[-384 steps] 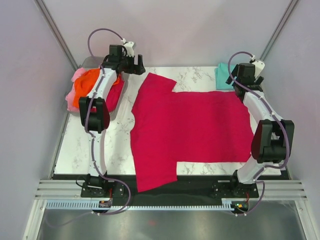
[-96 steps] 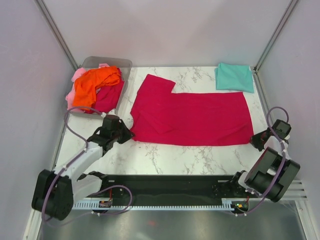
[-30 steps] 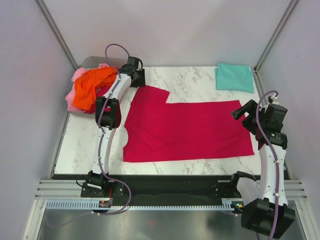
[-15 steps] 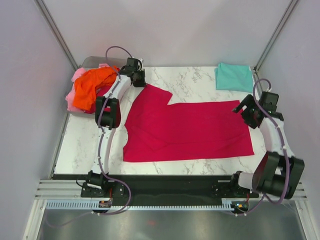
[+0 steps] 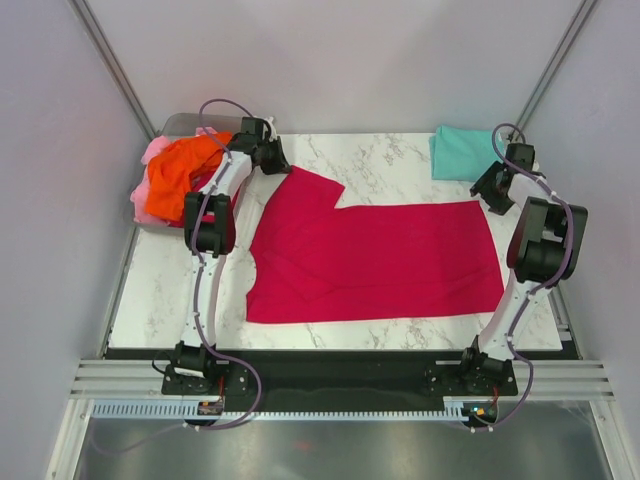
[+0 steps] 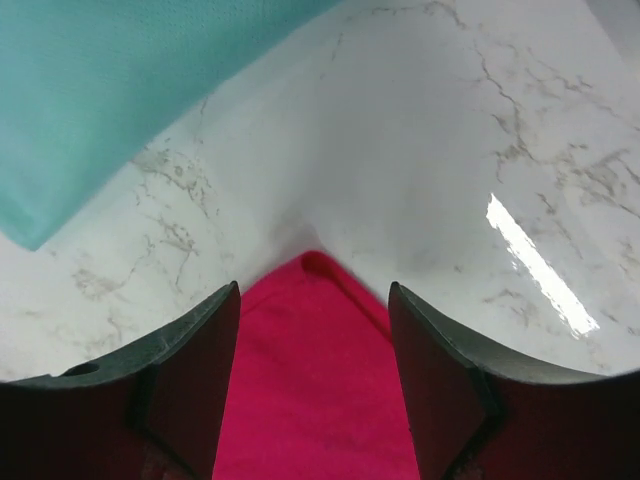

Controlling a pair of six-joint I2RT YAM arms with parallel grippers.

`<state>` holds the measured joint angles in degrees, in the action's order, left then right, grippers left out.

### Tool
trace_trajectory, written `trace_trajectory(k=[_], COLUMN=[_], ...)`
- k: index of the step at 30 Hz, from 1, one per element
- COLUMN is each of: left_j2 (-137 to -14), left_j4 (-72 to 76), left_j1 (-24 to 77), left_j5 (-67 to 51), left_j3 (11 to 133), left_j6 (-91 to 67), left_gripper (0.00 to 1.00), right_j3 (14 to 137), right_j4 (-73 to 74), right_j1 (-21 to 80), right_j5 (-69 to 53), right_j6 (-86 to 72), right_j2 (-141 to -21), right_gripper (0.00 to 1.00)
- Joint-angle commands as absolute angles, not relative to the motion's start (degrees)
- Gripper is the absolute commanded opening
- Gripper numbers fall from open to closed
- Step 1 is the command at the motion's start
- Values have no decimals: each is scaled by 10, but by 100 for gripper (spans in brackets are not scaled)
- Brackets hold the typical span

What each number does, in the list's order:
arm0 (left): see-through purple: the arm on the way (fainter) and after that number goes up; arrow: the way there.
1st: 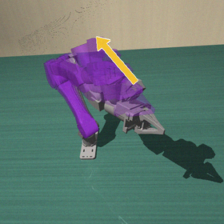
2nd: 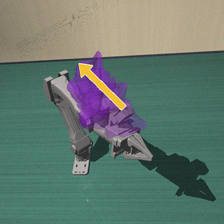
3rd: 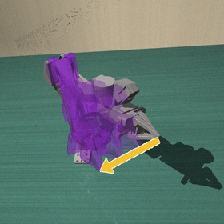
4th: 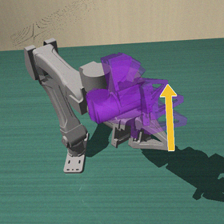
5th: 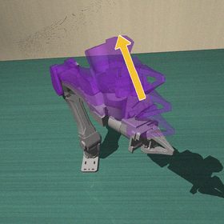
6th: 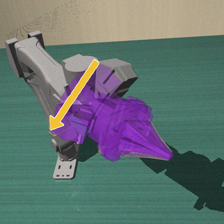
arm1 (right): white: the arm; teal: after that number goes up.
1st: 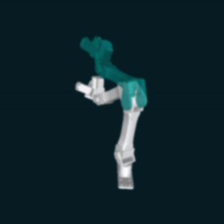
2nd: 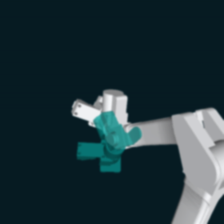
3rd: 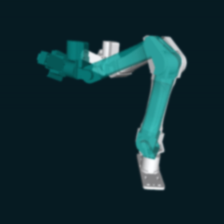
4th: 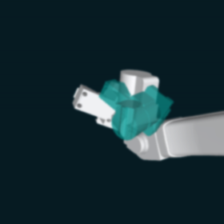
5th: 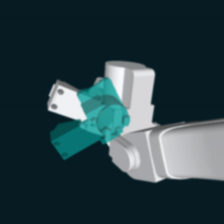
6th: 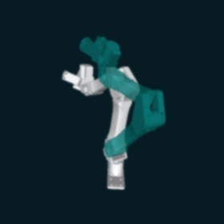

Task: Fold and stack the t-shirts
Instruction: Fold the tshirt

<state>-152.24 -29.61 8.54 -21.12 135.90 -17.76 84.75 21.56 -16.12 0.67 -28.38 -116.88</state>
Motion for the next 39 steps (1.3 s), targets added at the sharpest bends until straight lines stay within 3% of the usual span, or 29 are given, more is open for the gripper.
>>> trace_trajectory(k=[1,9,13,18,24,28,33,39], left_j2=[-1534,-1533,-1534,-1533,-1533,-1532,-1528,-1432], left_j4=[-287,-286,-285,-283,-282,-281,-275,-246], left_j1=[81,80,80,79,78,78,78,78], left_j5=[-230,-232,-234,-235,-236,-236,-244,-263], left_j3=[1356,1355,1354,1354,1352,1351,1342,1256], left_j6=[-197,-200,-200,-200,-201,-202,-203,-222], left_gripper=[2,2,2,2,2,2,2,2], right_j3=[896,908,898,867,860,853,853,847], right_j4=[215,211,207,187,181,182,183,184], right_j1=[-153,-144,-139,-138,-137,-137,-137,-137], right_j5=[41,48,45,43,33,37,25,10], right_j6=[-270,-264,-262,-265,-265,-263,-265,-265], right_j2=[-1197,-1230,-1233,-1225,-1229,-1228,-1218,-1170], right_gripper=[68,58,45,41,21,2,0,0])
